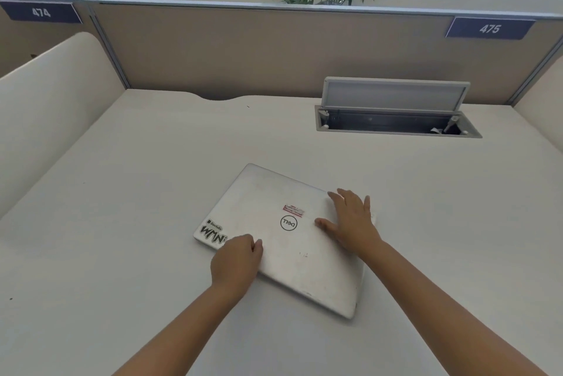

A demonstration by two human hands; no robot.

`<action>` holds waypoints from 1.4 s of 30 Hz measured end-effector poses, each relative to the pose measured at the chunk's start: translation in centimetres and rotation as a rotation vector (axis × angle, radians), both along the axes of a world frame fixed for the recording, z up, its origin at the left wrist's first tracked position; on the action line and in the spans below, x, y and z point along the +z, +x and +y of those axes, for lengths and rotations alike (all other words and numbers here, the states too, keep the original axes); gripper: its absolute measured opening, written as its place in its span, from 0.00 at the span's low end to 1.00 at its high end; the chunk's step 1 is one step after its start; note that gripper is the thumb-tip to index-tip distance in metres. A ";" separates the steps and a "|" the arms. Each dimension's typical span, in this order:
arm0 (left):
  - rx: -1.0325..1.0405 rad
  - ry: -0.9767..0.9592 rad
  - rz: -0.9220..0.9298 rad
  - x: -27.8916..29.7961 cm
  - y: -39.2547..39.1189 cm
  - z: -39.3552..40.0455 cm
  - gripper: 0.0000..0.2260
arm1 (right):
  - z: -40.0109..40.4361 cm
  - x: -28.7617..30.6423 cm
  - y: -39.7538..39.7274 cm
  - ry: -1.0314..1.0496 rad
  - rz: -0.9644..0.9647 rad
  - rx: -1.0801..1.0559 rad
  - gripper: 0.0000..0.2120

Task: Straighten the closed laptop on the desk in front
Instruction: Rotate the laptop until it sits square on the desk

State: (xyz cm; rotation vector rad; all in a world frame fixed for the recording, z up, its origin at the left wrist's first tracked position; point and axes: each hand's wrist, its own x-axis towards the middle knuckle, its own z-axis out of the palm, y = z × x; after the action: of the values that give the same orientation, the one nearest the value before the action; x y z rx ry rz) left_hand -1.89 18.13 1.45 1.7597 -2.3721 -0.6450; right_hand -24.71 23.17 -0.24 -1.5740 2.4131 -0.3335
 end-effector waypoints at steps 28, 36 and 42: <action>0.331 0.028 0.099 -2.2 -0.2 -11.1 0.18 | 7.8 0.6 1.5 0.026 -0.410 -0.592 0.17; 0.327 0.383 0.457 -2.3 1.3 -13.6 0.14 | 6.6 0.2 2.4 0.050 -0.363 -0.677 0.26; 0.278 0.537 0.506 -1.7 1.8 -14.2 0.04 | 6.2 0.3 1.8 0.063 -0.395 -0.685 0.28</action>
State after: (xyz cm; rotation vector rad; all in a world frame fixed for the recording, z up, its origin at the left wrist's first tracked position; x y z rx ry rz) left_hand -0.08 3.91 -0.23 1.7653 -1.6737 -1.5646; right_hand -22.90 29.34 0.06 -0.5333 2.5119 -0.6098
